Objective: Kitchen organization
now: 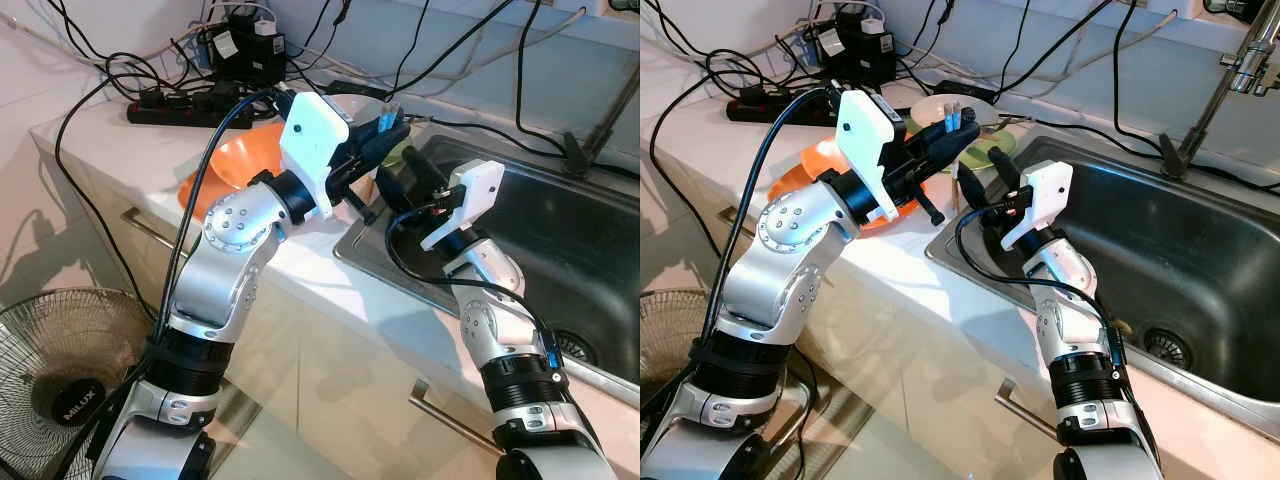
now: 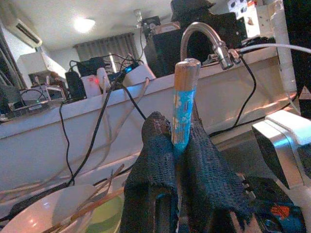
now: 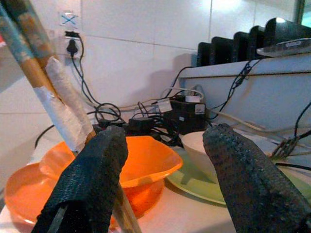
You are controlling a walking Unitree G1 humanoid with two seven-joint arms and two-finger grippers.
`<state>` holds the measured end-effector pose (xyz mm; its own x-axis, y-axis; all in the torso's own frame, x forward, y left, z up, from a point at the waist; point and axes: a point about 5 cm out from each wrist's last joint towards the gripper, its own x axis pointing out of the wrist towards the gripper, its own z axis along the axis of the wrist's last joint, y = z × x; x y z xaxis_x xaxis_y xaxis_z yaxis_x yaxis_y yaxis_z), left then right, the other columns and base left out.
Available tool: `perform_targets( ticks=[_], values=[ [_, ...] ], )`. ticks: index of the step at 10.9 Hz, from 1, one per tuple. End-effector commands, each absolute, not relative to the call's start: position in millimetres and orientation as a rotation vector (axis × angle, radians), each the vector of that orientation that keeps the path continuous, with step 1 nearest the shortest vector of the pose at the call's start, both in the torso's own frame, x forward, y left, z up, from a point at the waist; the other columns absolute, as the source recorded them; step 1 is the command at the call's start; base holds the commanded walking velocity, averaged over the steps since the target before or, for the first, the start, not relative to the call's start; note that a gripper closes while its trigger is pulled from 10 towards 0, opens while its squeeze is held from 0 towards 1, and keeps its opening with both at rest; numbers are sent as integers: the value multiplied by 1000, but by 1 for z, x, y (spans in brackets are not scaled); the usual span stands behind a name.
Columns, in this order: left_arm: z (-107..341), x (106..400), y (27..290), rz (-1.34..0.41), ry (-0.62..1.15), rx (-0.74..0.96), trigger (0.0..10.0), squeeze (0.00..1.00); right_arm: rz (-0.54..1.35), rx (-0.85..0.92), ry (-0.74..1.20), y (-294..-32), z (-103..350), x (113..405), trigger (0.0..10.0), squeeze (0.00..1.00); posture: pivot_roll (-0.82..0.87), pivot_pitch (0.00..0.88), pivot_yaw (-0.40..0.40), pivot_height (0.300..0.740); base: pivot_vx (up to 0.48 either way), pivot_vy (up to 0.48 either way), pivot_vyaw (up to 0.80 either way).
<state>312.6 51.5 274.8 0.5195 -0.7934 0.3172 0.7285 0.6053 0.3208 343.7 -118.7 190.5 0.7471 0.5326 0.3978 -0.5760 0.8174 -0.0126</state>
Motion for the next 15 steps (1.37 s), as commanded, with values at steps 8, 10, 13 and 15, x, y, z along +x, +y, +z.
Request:
perform_targets(
  ticks=[8, 10, 13, 15],
  values=[
    [269, 304, 29, -1053, -430, 94, 10000, 0, 879, 137, -429, -84, 203, 325, 10000, 0, 200, 6, -9, 740, 0, 0, 0],
    [263, 299, 23, -1107, -401, 106, 10000, 0, 736, 94, -446, -93, 207, 335, 10000, 0, 201, 7, -11, 740, 0, 0, 0],
    [260, 297, 21, -1128, -385, 104, 10000, 0, 529, 72, -470, -111, 214, 349, 10000, 0, 206, 7, -11, 740, 0, 0, 0],
    [260, 296, 21, -1130, -382, 107, 10000, 0, 540, 79, -480, -109, 215, 348, 10000, 0, 200, 7, -9, 740, 0, 0, 0]
  ],
)
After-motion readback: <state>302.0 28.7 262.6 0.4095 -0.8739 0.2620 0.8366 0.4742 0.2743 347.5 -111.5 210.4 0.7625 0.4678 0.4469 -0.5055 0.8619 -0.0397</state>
